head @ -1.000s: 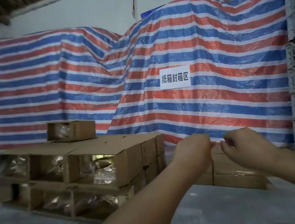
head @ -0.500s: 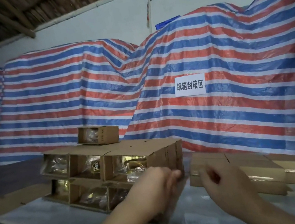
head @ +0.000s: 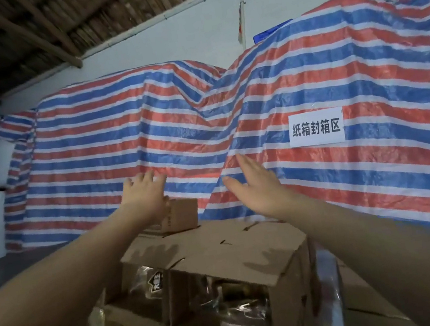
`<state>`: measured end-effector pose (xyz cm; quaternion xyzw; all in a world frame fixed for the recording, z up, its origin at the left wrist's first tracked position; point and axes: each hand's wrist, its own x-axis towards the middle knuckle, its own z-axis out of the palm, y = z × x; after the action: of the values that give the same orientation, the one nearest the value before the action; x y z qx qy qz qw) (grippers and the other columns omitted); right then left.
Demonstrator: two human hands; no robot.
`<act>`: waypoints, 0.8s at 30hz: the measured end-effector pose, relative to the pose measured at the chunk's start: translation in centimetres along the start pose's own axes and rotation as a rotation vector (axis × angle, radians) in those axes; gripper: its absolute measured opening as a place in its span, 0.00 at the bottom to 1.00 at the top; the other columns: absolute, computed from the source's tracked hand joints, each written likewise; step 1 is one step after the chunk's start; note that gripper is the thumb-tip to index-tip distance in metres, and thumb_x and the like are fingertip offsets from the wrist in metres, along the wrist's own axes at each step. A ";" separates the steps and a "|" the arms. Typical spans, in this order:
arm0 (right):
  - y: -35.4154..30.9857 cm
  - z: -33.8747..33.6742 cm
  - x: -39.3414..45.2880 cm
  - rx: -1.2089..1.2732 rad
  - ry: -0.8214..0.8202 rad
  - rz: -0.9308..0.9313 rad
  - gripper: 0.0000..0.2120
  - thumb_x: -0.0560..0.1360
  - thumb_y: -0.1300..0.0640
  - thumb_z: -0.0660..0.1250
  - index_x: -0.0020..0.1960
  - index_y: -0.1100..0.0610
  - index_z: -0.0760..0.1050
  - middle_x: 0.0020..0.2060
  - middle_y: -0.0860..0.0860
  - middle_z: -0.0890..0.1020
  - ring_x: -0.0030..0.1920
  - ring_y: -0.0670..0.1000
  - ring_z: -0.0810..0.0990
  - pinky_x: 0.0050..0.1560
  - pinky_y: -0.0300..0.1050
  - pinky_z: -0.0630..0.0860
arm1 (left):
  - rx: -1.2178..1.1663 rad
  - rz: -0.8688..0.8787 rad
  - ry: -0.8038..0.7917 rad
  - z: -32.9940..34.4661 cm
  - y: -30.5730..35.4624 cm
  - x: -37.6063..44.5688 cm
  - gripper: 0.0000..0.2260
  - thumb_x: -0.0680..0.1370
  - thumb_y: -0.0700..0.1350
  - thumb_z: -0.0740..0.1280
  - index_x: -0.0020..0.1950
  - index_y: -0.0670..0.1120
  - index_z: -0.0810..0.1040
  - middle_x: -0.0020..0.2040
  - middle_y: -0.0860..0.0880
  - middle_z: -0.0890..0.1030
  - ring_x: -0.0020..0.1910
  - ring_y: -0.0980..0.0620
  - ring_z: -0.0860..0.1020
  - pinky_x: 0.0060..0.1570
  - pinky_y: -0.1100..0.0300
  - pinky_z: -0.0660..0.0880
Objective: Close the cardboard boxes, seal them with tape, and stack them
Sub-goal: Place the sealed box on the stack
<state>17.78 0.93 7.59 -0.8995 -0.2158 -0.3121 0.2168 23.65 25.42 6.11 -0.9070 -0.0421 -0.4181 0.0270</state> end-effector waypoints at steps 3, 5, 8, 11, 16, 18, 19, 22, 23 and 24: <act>1.0 2.0 5.1 -0.092 -0.060 0.013 0.38 0.80 0.32 0.49 0.81 0.47 0.38 0.82 0.46 0.43 0.81 0.51 0.42 0.79 0.62 0.41 | 0.178 0.056 -0.049 3.2 -2.0 4.6 0.39 0.78 0.60 0.65 0.80 0.54 0.45 0.81 0.47 0.51 0.79 0.42 0.48 0.74 0.38 0.44; 1.8 3.2 7.9 -0.104 -0.103 0.025 0.40 0.79 0.30 0.49 0.81 0.48 0.37 0.81 0.47 0.42 0.81 0.52 0.41 0.79 0.62 0.41 | 0.240 0.090 -0.093 5.4 -2.5 6.7 0.42 0.77 0.58 0.67 0.80 0.53 0.42 0.81 0.47 0.48 0.80 0.42 0.45 0.74 0.38 0.42; 3.1 5.0 11.2 -0.083 -0.132 0.051 0.42 0.78 0.28 0.49 0.81 0.48 0.38 0.82 0.47 0.42 0.81 0.53 0.43 0.79 0.63 0.44 | 0.319 0.136 -0.151 8.0 -2.8 9.1 0.41 0.78 0.51 0.68 0.81 0.50 0.43 0.81 0.46 0.51 0.79 0.42 0.49 0.75 0.40 0.46; 4.1 7.1 13.0 -0.125 -0.177 0.044 0.41 0.78 0.29 0.50 0.82 0.47 0.39 0.82 0.48 0.43 0.81 0.53 0.44 0.79 0.62 0.42 | 0.304 0.163 -0.222 10.0 -3.2 10.6 0.35 0.78 0.43 0.66 0.80 0.48 0.50 0.76 0.45 0.64 0.74 0.43 0.65 0.72 0.46 0.63; 5.3 9.8 13.7 -0.129 -0.278 0.003 0.41 0.79 0.31 0.53 0.82 0.48 0.40 0.82 0.48 0.45 0.81 0.54 0.44 0.79 0.62 0.40 | 0.078 0.113 -0.339 12.3 -3.1 11.2 0.10 0.81 0.42 0.63 0.60 0.52 0.77 0.55 0.51 0.79 0.53 0.50 0.78 0.57 0.55 0.75; 5.0 10.3 13.6 -0.109 -0.316 0.000 0.42 0.79 0.31 0.54 0.82 0.49 0.39 0.82 0.48 0.44 0.81 0.53 0.43 0.79 0.60 0.41 | 0.049 0.117 -0.317 11.9 -3.0 11.2 0.10 0.81 0.39 0.61 0.57 0.51 0.78 0.53 0.50 0.79 0.51 0.50 0.78 0.54 0.56 0.76; 4.7 10.4 13.4 -0.087 -0.325 0.000 0.43 0.79 0.32 0.56 0.82 0.49 0.38 0.82 0.48 0.44 0.81 0.53 0.43 0.79 0.59 0.43 | 0.026 0.112 -0.292 11.3 -3.0 11.4 0.10 0.81 0.38 0.60 0.55 0.49 0.78 0.52 0.48 0.80 0.50 0.49 0.79 0.52 0.55 0.76; 3.4 10.0 13.0 0.017 -0.325 0.015 0.49 0.76 0.31 0.61 0.81 0.48 0.35 0.82 0.48 0.45 0.81 0.54 0.47 0.79 0.59 0.51 | -0.098 0.100 -0.153 8.4 -2.2 11.8 0.09 0.80 0.37 0.60 0.51 0.47 0.79 0.49 0.46 0.81 0.46 0.46 0.79 0.50 0.52 0.78; 2.8 9.6 13.0 0.051 -0.319 0.023 0.51 0.74 0.30 0.63 0.81 0.48 0.35 0.82 0.48 0.46 0.81 0.55 0.48 0.78 0.59 0.53 | -0.157 0.100 -0.104 7.1 -2.0 12.0 0.09 0.80 0.37 0.60 0.52 0.46 0.79 0.50 0.45 0.81 0.48 0.45 0.79 0.51 0.52 0.78; 2.1 9.1 12.9 0.092 -0.314 0.037 0.53 0.73 0.29 0.64 0.81 0.47 0.34 0.82 0.48 0.47 0.81 0.55 0.50 0.78 0.58 0.55 | -0.258 0.101 -0.075 5.5 -1.6 12.1 0.09 0.81 0.38 0.60 0.54 0.45 0.79 0.51 0.45 0.81 0.50 0.44 0.79 0.53 0.53 0.76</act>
<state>32.30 7.27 9.06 -0.9301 -0.2445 -0.1535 0.2271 35.42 28.09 11.76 -0.9189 0.0570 -0.3840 -0.0705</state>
